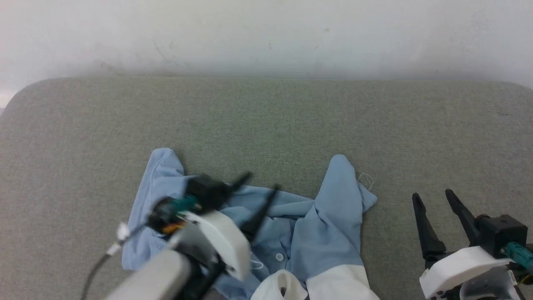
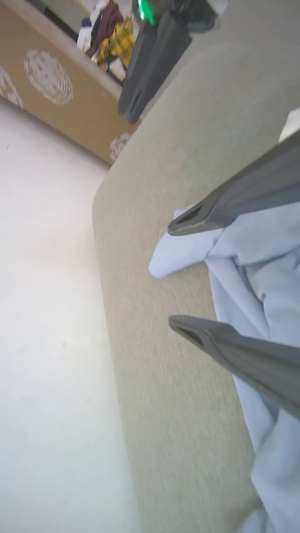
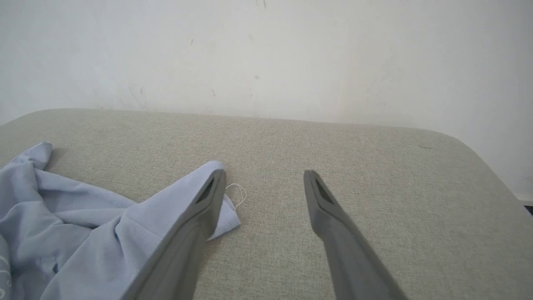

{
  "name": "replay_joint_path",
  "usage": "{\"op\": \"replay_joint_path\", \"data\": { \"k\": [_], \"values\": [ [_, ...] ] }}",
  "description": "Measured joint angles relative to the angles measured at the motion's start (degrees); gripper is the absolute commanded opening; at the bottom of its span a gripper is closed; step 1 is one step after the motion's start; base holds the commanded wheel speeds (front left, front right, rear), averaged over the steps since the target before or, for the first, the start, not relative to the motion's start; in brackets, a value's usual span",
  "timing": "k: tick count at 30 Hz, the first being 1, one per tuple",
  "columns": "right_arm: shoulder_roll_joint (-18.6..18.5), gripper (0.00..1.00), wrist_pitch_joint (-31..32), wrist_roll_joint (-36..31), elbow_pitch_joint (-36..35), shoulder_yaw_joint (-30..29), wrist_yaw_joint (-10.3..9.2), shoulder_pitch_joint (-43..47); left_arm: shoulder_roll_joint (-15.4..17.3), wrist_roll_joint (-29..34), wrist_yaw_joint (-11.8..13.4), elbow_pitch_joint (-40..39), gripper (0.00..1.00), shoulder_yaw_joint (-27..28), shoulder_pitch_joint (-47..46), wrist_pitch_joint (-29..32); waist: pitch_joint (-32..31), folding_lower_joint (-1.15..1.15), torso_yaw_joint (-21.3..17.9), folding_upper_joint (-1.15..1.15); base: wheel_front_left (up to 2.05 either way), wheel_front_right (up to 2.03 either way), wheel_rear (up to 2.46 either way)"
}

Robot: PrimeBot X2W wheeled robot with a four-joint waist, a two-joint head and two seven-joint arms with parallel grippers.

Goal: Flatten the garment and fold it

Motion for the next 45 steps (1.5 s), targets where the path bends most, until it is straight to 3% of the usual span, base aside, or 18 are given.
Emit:
{"op": "replay_joint_path", "data": {
  "k": [2,5,11,20,22,23,29,34,40,45],
  "values": [
    [0.01,1.00,-0.01,0.01,0.00,0.13,0.00,-0.01,2.68,-0.04,2.22,1.32,1.00,3.50,-0.68,0.13,0.18,0.00,0.11,0.00,0.00,0.00,0.00],
    [-0.01,1.00,-0.01,0.01,0.01,0.11,0.00,-0.03,4.98,-1.70,2.34,5.44,1.00,5.61,-2.44,2.92,0.68,0.00,0.37,0.00,0.00,0.00,0.00],
    [-0.01,1.00,-0.01,-0.03,-0.04,0.74,0.00,-1.70,6.87,-2.80,-3.22,18.02,1.00,3.77,-10.07,11.16,2.50,0.00,0.19,0.00,0.00,0.00,0.00],
    [0.01,1.00,-0.10,0.76,0.70,1.33,0.00,-2.57,6.10,-3.45,-10.25,34.64,1.00,-2.33,-18.53,24.12,4.91,0.00,-1.78,0.00,0.00,0.00,0.00],
    [-0.01,1.00,-0.38,0.83,1.00,1.37,0.00,-2.72,6.11,-3.20,-10.94,36.29,0.25,-3.75,-20.51,25.22,5.14,0.00,-2.41,0.00,0.00,0.00,0.00],
    [0.00,1.00,-0.53,0.90,1.15,1.33,0.00,-2.79,6.08,-3.20,-11.18,37.00,0.00,-4.42,-21.17,25.50,5.21,0.00,-2.70,0.00,0.00,0.00,0.00],
    [-0.02,1.00,-0.52,0.92,1.34,0.45,0.00,-2.96,5.70,-2.21,-11.76,39.60,0.00,-9.59,-25.92,26.06,4.98,0.00,-3.14,0.00,0.00,0.00,0.00],
    [-0.01,1.00,-0.16,0.82,0.88,0.65,0.00,-3.03,4.88,-0.04,-11.77,40.51,0.00,-10.82,-34.74,16.26,5.62,0.00,-3.88,0.00,0.00,0.00,0.00],
    [-0.01,1.00,-0.20,0.93,0.32,2.19,0.00,-4.97,3.01,3.45,-11.21,45.75,0.00,-7.31,-46.85,2.66,7.72,0.00,-6.21,0.00,0.00,0.00,0.00],
    [0.00,1.00,-1.47,1.71,0.98,3.03,0.00,-6.54,1.68,4.78,-10.29,52.49,0.00,-6.00,-51.69,-3.65,10.32,0.01,-9.12,0.00,0.00,0.00,0.00]
  ]
}}
